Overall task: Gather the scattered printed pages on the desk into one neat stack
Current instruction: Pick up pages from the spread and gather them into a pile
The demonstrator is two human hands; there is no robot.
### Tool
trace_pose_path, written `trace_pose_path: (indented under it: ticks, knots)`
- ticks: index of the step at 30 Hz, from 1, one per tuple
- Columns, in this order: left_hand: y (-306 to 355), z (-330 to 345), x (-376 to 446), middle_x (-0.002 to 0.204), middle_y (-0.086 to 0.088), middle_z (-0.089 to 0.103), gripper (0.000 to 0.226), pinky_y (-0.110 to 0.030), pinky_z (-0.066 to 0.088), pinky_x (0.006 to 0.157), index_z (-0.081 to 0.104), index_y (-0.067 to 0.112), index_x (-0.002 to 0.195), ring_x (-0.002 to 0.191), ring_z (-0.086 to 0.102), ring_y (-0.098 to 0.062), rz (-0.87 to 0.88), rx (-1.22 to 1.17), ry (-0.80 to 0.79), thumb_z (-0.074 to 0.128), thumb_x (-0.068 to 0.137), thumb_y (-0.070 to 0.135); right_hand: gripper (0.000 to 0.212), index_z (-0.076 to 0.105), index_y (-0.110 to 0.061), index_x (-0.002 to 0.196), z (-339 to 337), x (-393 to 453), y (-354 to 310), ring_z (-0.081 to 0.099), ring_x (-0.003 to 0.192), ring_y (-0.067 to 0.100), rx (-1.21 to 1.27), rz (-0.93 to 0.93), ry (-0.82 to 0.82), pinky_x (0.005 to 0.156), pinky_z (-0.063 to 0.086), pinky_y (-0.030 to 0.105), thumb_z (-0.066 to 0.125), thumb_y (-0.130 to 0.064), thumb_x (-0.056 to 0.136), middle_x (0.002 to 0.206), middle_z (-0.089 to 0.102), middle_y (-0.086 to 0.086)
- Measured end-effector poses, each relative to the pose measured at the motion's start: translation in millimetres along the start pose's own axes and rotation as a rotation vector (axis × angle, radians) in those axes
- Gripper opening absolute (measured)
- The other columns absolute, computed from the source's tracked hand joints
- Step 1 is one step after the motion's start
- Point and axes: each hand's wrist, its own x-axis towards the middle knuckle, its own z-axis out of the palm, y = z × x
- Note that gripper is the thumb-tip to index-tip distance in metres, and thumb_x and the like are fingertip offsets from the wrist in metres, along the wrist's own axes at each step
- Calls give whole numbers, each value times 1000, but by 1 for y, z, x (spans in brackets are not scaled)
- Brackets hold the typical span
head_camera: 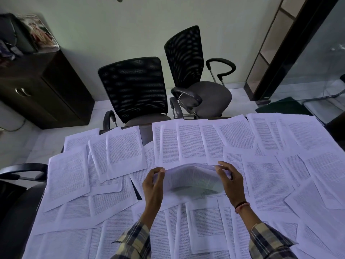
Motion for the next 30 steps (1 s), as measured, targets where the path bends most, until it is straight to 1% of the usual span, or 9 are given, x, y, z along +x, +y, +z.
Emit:
trace_pose_path:
  ticks: [3,6,11,14,17,21,23,25,30]
  knots:
    - [1,3,3,83,10,70,16,-9,46,68,76,14,95,78,61,-4,-11,11,32,69,99,28,19,74,-19,111,-1,2,2,67,104,0,-21,17,-13,87,53,12,71,-14,93,109,75,-14]
    - [2,7,6,89,5,75,12,-8,49,67,76,15,94,84,67,-9,-31,14,74,70,97,24,17,75,-17,110,-1,3,1,67,105,2,-15,17,-25,87,52,10,69,-13,95,109,75,-12]
    - [1,7,9,92,4,75,11,-18,48,73,76,17,95,89,67,-13,-50,25,78,69,98,25,15,79,-17,100,-4,3,-2,71,97,7,-7,12,-47,84,55,17,66,-9,97,98,78,-14]
    - [0,5,9,81,7,69,20,-19,46,70,75,16,92,77,59,-9,-54,13,81,67,100,32,14,81,-18,96,-7,2,-8,72,92,6,-13,10,-70,78,55,21,67,-16,97,94,79,-9]
    - [-1,4,9,89,9,74,15,-19,53,73,75,18,95,83,67,-8,-20,61,67,72,96,33,12,82,-23,86,-11,4,-15,73,82,2,-109,-52,-147,72,55,21,73,-30,91,86,79,-14]
    - [-1,3,9,97,6,76,13,-8,51,68,75,18,96,90,70,-8,-4,93,75,72,96,31,42,68,-33,68,-19,20,-18,62,60,9,-496,-264,-347,56,51,29,64,-72,84,62,65,-13]
    - [-1,3,9,97,6,76,13,-7,51,67,75,18,96,90,70,-9,5,105,70,71,97,31,55,72,-31,81,-15,29,-25,60,61,7,-719,-262,-447,56,50,28,59,-83,77,68,68,-13]
    - [-3,3,9,98,5,76,14,-11,52,70,74,19,96,91,71,-11,10,111,63,71,97,32,62,72,-31,106,-4,38,-36,64,74,8,-902,-238,-556,67,53,26,61,-83,74,86,72,-12]
    - [-5,2,7,93,4,77,13,-27,57,75,73,24,89,89,71,-16,22,121,27,70,97,34,59,47,-32,139,47,48,-62,66,103,30,-1098,-228,-787,83,51,37,67,-50,86,114,68,7]
